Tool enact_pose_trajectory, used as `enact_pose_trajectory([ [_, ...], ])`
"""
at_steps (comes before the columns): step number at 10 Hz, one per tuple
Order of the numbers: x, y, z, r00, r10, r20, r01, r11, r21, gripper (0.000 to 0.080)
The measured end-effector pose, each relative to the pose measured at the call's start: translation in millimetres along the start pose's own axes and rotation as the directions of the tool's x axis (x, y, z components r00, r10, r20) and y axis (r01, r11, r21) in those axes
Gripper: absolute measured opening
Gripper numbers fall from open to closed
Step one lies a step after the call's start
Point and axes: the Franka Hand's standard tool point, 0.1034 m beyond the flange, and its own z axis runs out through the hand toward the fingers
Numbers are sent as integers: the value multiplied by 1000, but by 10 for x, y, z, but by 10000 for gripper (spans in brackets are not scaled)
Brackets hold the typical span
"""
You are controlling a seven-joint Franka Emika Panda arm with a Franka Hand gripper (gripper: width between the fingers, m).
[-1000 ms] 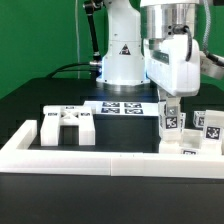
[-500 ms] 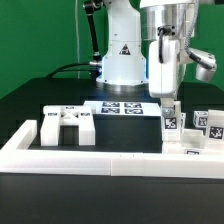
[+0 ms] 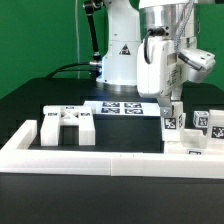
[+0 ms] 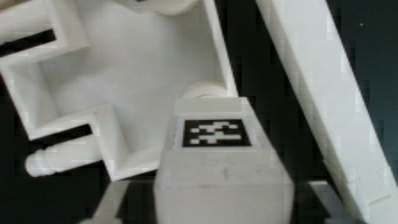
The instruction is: Assemble chair
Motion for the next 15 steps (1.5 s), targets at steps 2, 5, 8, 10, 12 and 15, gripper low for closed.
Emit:
enact_pose_trajectory([
  [2,-4,2,1,998,-56,0,56,998,0,599],
  [5,-47,35,12,945,-328,2,328,945,-4,641],
  [8,-50,26,5,793,-609,3,609,793,0,648],
  [10,-50,17,-12,693,-721,2,721,693,3,649],
  [12,-40,9,-16,545,-839,2,839,545,4,649],
  [15,-72,31,-7,387,-922,3,922,387,4,649],
])
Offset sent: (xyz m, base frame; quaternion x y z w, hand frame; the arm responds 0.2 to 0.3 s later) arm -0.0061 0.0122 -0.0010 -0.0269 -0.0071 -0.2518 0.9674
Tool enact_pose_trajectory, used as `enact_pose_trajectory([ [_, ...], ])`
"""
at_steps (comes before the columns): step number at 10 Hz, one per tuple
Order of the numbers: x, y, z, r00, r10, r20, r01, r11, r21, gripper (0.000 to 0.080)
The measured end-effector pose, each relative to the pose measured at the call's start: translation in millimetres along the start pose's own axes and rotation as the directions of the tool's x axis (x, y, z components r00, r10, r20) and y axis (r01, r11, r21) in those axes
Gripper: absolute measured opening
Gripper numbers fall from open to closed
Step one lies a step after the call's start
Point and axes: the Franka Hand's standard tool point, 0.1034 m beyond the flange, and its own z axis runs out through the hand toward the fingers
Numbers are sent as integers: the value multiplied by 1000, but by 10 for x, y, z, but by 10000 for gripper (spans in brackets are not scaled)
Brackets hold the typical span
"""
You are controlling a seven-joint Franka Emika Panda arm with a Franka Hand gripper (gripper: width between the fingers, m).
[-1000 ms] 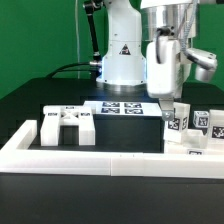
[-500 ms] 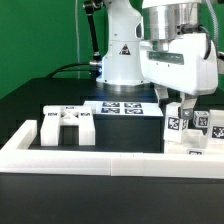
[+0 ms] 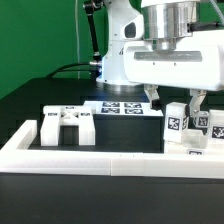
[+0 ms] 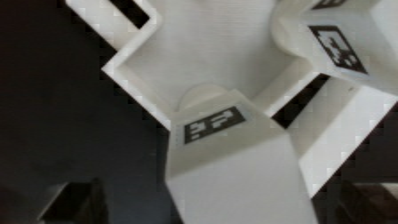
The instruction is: Assemble chair
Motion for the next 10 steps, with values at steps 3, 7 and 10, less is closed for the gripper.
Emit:
enact_pose_trajectory([
  [3,-46,-17,19,984,-175,-4,175,984,-22,649],
  [7,3,26,19,921,-389,-3,389,921,-37,558],
  [10,3,26,18,924,-382,-3,382,924,-36,289],
])
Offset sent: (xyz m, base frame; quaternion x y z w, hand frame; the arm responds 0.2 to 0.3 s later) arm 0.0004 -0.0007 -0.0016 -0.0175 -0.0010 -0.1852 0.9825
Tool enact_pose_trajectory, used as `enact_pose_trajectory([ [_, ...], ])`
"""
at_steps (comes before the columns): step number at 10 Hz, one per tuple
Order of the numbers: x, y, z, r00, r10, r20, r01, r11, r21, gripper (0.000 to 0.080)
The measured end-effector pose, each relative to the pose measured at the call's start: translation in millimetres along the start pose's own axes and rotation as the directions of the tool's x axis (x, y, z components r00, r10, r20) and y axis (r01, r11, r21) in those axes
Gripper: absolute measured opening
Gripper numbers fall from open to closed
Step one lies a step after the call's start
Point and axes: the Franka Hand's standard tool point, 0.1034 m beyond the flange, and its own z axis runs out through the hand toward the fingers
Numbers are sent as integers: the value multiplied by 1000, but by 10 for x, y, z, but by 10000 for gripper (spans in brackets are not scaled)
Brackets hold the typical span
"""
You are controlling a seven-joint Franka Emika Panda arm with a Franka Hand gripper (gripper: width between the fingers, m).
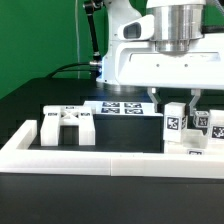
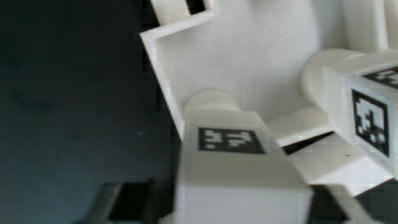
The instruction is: Assemble chair
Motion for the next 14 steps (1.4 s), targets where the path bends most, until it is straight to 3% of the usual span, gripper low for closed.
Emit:
enact_pose_trajectory([
  [2,-1,-1,1,999,35,0,-35,999,1,290],
  [7,-5,-2,6,940,341,1,-341,940,0,291],
  [9,-12,-10,12,844,536,5,-536,844,6,291],
  [14,-42,-64,24,443,896,20,-896,443,7,291],
])
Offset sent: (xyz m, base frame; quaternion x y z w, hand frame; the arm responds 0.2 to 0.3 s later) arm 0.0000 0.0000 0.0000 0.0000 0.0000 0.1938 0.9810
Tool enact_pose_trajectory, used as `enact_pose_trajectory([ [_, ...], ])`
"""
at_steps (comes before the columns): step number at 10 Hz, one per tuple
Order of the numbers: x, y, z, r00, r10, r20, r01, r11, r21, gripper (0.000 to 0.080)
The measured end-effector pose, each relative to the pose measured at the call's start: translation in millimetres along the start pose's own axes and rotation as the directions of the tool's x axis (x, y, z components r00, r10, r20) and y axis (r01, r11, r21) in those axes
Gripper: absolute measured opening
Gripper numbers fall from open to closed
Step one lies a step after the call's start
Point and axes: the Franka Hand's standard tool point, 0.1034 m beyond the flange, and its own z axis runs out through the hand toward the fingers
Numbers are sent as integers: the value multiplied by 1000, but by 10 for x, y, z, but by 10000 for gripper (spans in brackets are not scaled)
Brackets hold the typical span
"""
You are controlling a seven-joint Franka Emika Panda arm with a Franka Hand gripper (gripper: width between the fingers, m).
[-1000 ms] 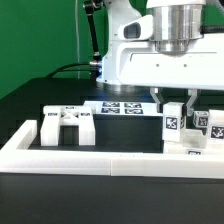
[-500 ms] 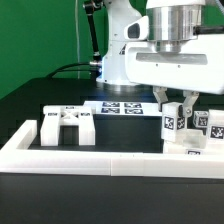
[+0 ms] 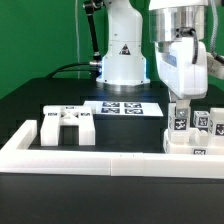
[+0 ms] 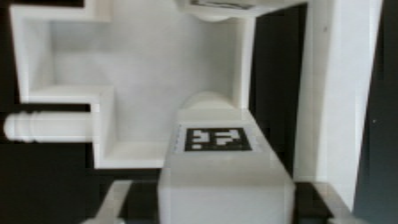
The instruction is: Assemble chair
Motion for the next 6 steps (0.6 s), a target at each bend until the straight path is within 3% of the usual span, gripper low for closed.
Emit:
enact_pose_trajectory([
  [2,-9,0,5,987,161,7,-161,987,1,291],
  [4,-19,-15,12,921,389,6,-389,921,1,291],
  [5,-15,-16,12,914,405,7,-405,914,1,291],
  [6,-11,-16,13,846,532,11,-532,847,0,291],
])
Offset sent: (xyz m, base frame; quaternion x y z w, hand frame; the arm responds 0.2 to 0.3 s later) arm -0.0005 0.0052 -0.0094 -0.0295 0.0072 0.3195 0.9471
